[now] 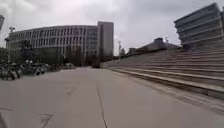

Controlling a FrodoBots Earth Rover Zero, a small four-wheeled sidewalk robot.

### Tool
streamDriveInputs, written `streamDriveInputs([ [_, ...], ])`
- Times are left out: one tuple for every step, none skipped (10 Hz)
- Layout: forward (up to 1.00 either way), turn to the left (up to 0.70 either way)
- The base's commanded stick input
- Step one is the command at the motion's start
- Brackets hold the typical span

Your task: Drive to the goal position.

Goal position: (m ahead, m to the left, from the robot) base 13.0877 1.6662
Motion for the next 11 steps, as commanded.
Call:
streamDriveInputs([
  [0.70,0.09],
  [0.70,0.06],
  [0.70,0.06],
  [0.70,0.06],
  [0.70,0.06],
  [0.70,0.06],
  [0.70,0.06],
  [0.70,0.06],
  [0.70,0.02],
  [0.70,0.01],
  [0.70,0.01],
])
